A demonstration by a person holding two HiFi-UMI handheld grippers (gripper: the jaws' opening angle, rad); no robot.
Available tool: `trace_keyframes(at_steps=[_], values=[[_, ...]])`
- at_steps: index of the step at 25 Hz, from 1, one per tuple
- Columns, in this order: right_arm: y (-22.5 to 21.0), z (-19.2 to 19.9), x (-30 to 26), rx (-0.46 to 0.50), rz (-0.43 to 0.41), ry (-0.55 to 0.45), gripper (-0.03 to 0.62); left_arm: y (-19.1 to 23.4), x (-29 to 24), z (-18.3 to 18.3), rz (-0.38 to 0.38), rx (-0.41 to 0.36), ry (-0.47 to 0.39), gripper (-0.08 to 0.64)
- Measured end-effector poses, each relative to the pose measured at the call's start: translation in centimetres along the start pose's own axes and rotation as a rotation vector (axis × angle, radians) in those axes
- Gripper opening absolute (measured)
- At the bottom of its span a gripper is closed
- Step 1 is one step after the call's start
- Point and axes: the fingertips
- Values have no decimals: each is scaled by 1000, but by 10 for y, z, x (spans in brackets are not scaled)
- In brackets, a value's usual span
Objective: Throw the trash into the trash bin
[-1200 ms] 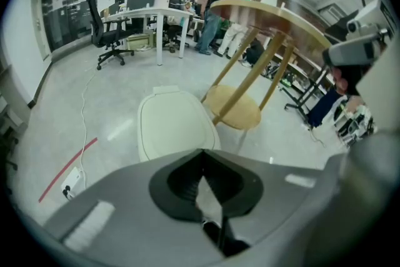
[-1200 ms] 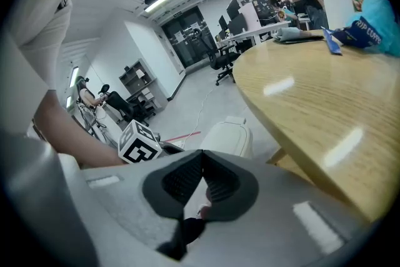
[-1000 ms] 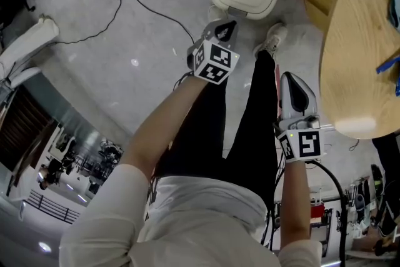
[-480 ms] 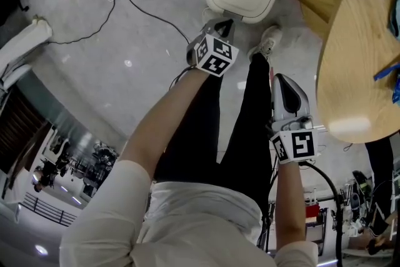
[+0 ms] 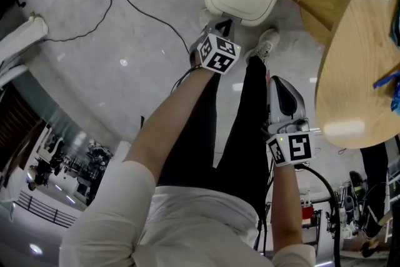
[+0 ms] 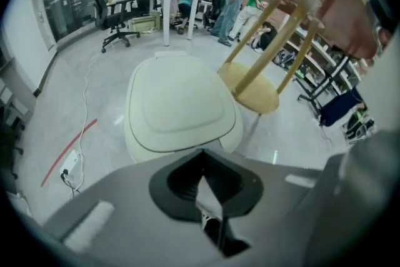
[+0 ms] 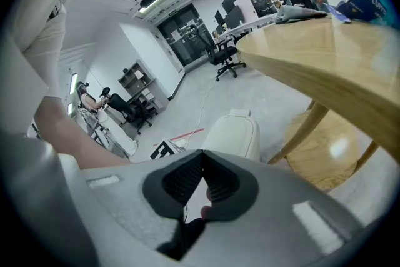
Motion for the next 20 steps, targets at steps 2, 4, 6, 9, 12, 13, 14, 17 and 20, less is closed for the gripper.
trace_keyframes(at_steps=[2,4,6,9,12,13,14,17,20], values=[[1,-1,-1,-2,-2,-3,0,2,-4,-1,-4,6,5,5],[1,-3,0,-2,-4,-3,0,4,-7,-1,-7,6,14,5],[0,-3,0,0,-5,-1,0,5,-9,1,-11,8,24,5],[-3,-3,1,2,-5,2,0,5,-10,2,-17,7,31,5],[-6,-3,1,2,-4,4,0,5,-11,2,-23,0,38,5],[-7,-3,0,3,-4,5,0,5,-12,2,-21,3,41,5],[-7,-4,0,3,-6,5,0,5,-13,2,-17,9,45,5],[-6,-3,0,6,-11,6,0,5,-13,3,-5,42,44,6],[-3,-3,-1,9,-20,5,0,5,-13,4,-5,52,31,6]])
Point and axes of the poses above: the fingertips, and each gripper's own axes: x backward along the fingers, y to its left, z out of its underside, and after that the axes turned 13 degrees about -x, right-handed
